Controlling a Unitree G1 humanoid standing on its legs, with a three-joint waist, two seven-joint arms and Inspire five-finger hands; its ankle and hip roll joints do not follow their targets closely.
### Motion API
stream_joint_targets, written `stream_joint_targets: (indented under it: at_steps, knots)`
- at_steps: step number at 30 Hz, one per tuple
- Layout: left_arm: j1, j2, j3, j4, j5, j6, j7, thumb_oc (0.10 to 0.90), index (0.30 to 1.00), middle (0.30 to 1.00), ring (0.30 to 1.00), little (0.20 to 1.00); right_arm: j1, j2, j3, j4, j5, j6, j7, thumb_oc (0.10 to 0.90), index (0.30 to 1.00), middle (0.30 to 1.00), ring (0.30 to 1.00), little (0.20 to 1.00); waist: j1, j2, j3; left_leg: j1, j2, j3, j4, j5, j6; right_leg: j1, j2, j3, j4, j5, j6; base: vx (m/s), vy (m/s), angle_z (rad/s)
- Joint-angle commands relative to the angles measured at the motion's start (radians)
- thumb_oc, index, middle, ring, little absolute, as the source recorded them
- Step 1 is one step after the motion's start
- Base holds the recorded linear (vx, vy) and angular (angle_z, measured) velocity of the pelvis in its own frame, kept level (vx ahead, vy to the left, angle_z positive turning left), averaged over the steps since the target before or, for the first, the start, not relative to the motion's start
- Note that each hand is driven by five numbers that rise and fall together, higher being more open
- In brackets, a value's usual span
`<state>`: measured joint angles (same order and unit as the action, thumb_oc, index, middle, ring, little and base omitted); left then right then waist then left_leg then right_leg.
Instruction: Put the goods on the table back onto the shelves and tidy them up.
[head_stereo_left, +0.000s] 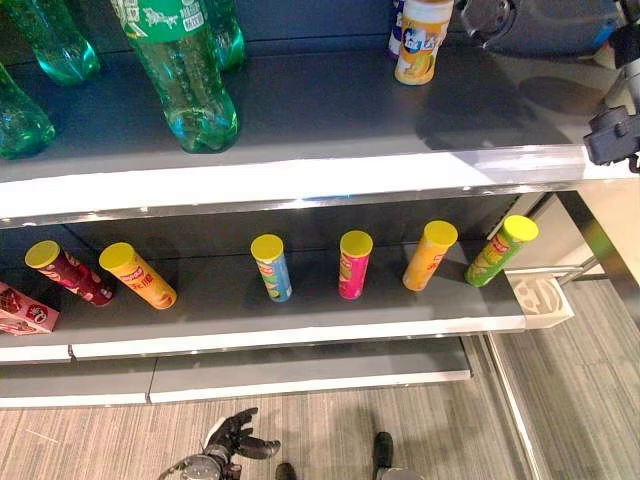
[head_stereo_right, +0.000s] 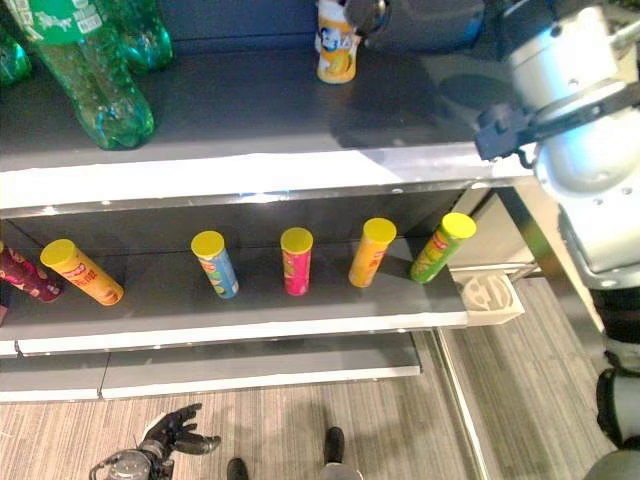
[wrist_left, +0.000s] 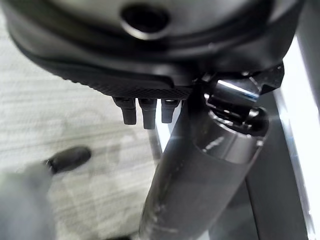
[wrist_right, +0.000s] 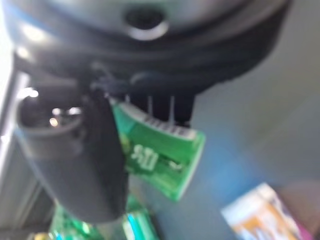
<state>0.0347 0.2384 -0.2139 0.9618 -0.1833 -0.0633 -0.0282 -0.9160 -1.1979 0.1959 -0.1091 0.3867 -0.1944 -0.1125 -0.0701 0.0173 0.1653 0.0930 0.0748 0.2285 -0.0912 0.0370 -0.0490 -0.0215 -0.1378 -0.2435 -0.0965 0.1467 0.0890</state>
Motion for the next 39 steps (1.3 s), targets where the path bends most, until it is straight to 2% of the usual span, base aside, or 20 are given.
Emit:
stream_joint_targets:
  at_steps: [1, 4, 7, 15, 32, 39]
  knots:
    - [-0.024, 0.072, -0.016, -0.009, 0.028, -0.040, 0.009, 0.800, 0.900, 0.900, 0.900, 0.900, -0.018, 0.032, -0.104, -0.045, 0.067, -0.055, -0.024, 0.400, 0.300, 0.300, 0.300, 0.300, 0.012, -0.059, -0.092, 0.022, 0.050, 0.083, 0.004, -0.055, -0.085, 0.104, -0.080, -0.021, 0.012, -0.117, 0.118, 0.01, -0.015, 0.07]
    - [-0.019, 0.063, -0.012, -0.001, 0.034, -0.037, 0.012, 0.800, 0.900, 0.900, 0.900, 0.900, 0.049, 0.058, -0.149, -0.060, 0.103, -0.057, -0.016, 0.400, 0.300, 0.300, 0.300, 0.300, 0.010, -0.058, -0.093, 0.027, 0.052, 0.085, 0.004, -0.057, -0.086, 0.115, -0.079, -0.023, 0.010, -0.122, 0.117, 0.01, -0.012, 0.05]
    - [-0.009, 0.050, -0.005, 0.015, 0.045, -0.031, 0.017, 0.800, 0.900, 0.900, 0.900, 0.900, 0.183, 0.105, -0.212, -0.086, 0.184, -0.044, 0.027, 0.400, 0.300, 0.300, 0.300, 0.300, 0.004, -0.056, -0.091, 0.034, 0.051, 0.090, 0.004, -0.059, -0.086, 0.121, -0.080, -0.024, 0.011, -0.125, 0.116, 0.00, -0.028, 0.02]
    - [0.004, 0.044, -0.002, 0.016, 0.063, -0.023, 0.013, 0.800, 0.900, 0.900, 0.900, 0.900, 0.295, 0.162, -0.166, -0.046, 0.287, 0.011, 0.100, 0.400, 0.300, 0.300, 0.300, 0.300, 0.005, -0.051, -0.084, 0.044, 0.048, 0.101, 0.004, -0.060, -0.084, 0.126, -0.084, -0.024, 0.011, -0.121, 0.115, 0.00, -0.008, -0.05]
    - [0.017, 0.046, -0.005, 0.016, 0.040, -0.013, 0.014, 0.800, 0.900, 0.900, 0.900, 0.900, 0.199, 0.206, -0.122, 0.071, 0.283, 0.021, 0.048, 0.400, 0.300, 0.300, 0.300, 0.300, 0.035, -0.061, -0.084, 0.027, 0.049, 0.083, 0.004, -0.052, -0.086, 0.131, -0.088, -0.052, 0.013, -0.119, 0.117, 0.01, -0.001, 0.04]
    - [0.016, 0.055, -0.012, 0.019, 0.031, -0.009, 0.016, 0.800, 0.900, 0.900, 0.900, 0.900, 0.106, 0.196, -0.060, 0.156, 0.280, 0.036, 0.029, 0.400, 0.300, 0.300, 0.300, 0.300, 0.050, -0.075, -0.085, 0.021, 0.048, 0.071, 0.004, -0.052, -0.087, 0.138, -0.092, -0.069, 0.017, -0.121, 0.117, 0.01, -0.005, 0.12]
